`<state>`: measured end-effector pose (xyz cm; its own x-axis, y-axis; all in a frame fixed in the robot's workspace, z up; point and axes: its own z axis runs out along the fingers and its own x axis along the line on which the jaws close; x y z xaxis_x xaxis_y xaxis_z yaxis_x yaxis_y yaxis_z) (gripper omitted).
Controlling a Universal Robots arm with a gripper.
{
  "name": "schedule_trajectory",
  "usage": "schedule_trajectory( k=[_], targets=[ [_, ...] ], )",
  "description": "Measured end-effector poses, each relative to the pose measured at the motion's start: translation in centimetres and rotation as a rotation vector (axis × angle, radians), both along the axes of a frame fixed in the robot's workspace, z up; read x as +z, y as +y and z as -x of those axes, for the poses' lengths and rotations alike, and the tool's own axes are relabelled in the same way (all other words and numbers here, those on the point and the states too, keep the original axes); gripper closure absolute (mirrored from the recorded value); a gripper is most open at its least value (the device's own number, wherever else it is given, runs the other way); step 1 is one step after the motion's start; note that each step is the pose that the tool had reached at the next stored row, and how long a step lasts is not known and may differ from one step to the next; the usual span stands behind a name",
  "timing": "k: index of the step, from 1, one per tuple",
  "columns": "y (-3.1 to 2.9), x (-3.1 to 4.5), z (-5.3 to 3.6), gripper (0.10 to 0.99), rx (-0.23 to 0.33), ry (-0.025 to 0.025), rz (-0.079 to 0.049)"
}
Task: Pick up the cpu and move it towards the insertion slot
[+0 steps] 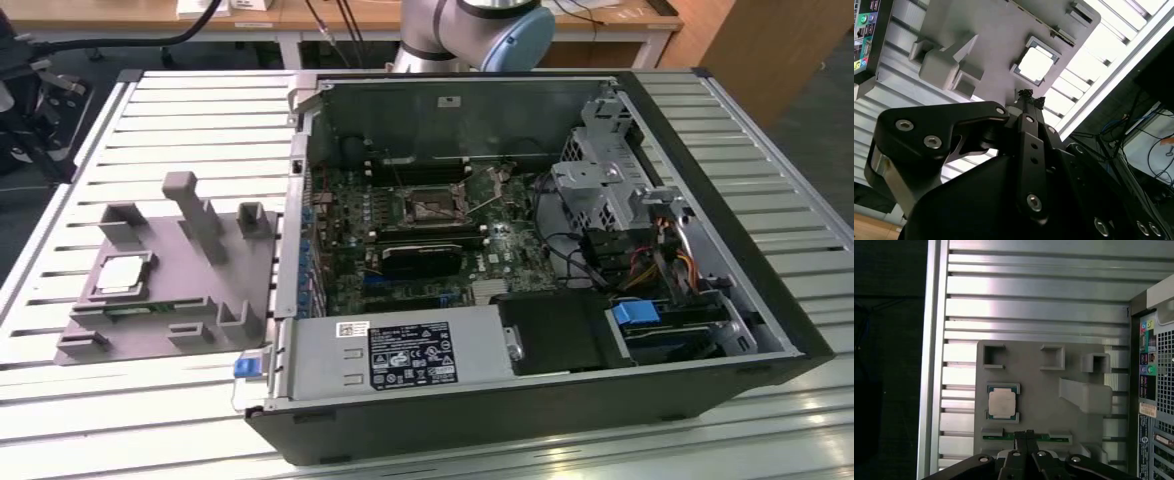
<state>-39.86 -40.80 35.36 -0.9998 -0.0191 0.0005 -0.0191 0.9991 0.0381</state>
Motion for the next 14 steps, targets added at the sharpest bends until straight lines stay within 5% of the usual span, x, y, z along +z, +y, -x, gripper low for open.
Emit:
schedule_trajectory(
  k=[14],
  targets=[
    [0.00,-1.64,0.06,0.984,0.000,-0.0003,0.008]
  ],
)
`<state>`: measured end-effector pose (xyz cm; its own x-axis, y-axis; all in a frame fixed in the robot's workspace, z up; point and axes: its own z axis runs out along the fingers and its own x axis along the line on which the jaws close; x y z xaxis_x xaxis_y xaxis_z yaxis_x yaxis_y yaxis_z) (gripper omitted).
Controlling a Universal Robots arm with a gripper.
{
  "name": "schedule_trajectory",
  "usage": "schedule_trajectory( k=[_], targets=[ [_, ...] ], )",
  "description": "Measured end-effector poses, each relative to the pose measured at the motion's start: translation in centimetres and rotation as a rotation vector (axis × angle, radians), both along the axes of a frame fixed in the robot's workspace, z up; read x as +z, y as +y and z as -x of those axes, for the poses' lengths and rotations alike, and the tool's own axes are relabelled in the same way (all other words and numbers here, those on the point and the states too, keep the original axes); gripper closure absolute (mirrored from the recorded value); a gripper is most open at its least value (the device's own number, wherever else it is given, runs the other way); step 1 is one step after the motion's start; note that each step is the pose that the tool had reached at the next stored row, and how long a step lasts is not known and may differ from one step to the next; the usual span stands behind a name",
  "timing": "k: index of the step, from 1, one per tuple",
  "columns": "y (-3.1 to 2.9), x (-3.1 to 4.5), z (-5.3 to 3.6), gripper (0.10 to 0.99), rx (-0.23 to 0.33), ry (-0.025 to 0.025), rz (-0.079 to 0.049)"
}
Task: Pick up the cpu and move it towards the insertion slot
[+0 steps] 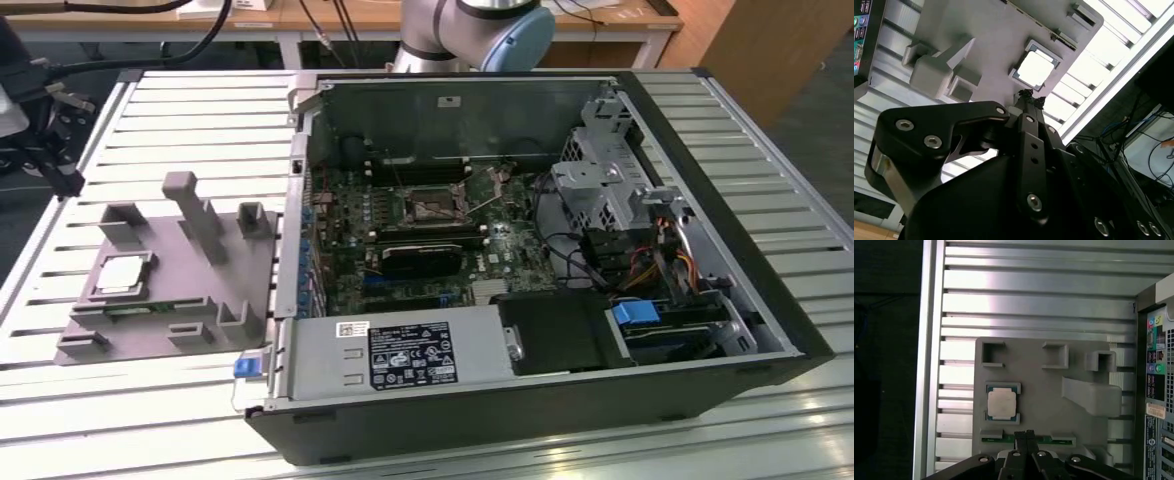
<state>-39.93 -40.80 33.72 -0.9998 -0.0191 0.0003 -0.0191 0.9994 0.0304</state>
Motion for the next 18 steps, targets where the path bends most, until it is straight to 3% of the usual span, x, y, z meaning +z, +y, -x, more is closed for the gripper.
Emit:
schedule_trajectory(
  k=[9,18],
  targets=[
    [0.00,-1.61,0.14,0.984,0.000,-0.0012,0.001],
    [0.00,-3.21,0.52,0.984,0.000,-0.0118,0.001]
  ],
)
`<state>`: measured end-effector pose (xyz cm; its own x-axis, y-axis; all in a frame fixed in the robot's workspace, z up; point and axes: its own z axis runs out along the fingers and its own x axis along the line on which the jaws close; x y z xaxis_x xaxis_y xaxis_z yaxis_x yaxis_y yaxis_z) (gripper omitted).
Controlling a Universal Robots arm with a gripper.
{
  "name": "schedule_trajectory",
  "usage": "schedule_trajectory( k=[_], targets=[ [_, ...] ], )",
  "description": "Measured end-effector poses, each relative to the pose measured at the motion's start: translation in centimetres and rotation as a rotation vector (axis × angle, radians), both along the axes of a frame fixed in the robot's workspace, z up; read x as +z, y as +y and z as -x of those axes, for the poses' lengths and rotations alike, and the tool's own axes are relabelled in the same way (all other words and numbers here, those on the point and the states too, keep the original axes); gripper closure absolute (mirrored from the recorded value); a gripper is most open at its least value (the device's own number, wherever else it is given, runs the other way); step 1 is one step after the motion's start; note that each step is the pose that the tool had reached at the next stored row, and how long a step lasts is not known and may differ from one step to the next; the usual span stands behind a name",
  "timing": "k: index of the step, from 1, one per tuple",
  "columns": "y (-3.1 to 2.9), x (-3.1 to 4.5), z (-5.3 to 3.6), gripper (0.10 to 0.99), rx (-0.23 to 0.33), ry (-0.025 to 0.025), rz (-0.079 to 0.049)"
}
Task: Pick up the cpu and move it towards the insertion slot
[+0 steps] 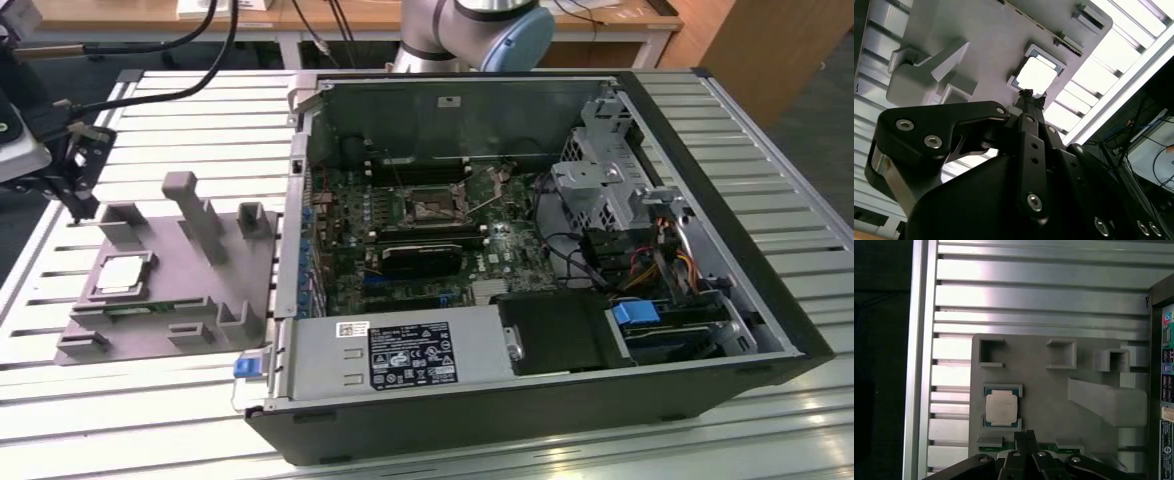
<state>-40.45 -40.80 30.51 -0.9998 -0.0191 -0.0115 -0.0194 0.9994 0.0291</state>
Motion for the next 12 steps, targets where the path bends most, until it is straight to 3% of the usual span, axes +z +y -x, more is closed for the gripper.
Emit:
schedule_trajectory(
  k=[7,12],
  targets=[
    [0.00,-1.22,0.60,0.984,0.000,-0.0112,0.000],
    [0.00,-1.92,0.88,0.984,0.000,-0.0147,0.000]
  ],
)
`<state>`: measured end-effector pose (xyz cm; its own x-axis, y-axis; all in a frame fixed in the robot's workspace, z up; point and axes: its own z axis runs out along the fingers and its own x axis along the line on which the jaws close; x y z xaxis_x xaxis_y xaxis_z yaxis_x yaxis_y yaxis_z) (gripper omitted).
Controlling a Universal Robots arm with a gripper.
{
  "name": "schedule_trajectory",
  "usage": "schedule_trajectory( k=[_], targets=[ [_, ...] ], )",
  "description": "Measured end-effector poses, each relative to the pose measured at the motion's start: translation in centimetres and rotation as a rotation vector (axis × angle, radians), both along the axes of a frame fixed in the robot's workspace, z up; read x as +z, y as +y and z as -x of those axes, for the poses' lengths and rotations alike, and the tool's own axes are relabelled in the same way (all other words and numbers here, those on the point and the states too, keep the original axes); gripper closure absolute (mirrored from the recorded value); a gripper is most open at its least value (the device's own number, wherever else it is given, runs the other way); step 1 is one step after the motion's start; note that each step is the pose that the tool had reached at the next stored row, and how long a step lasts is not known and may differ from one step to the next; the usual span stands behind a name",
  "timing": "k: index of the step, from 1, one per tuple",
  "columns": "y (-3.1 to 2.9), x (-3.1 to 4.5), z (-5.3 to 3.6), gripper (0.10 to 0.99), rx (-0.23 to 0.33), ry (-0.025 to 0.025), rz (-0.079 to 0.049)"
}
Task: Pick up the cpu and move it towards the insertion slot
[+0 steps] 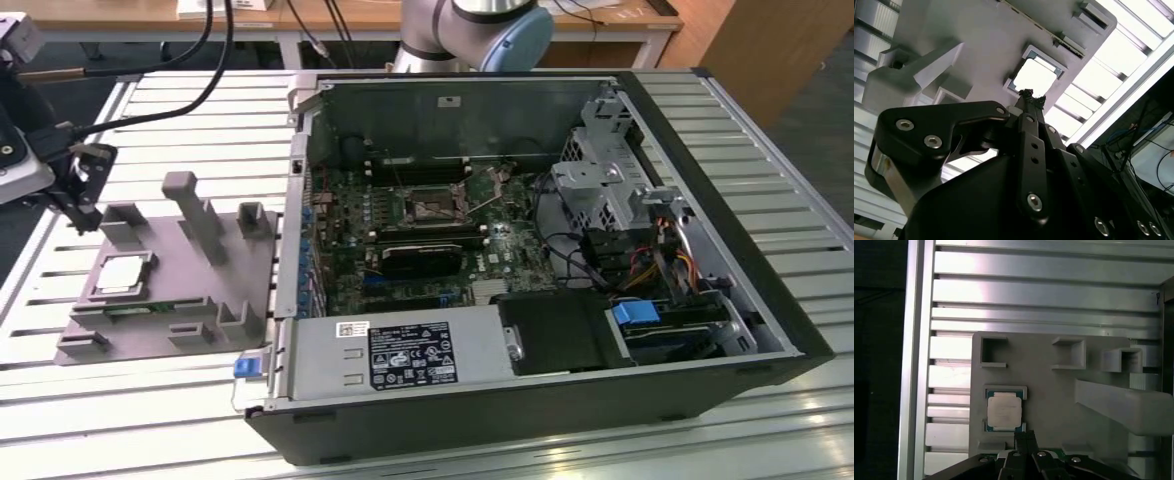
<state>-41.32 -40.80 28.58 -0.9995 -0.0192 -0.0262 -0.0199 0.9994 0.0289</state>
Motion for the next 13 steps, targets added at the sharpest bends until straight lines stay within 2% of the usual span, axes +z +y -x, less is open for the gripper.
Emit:
schedule_trajectory(
  k=[13],
  targets=[
    [0.00,-1.48,0.46,0.984,0.000,-0.0024,0.001]
  ],
)
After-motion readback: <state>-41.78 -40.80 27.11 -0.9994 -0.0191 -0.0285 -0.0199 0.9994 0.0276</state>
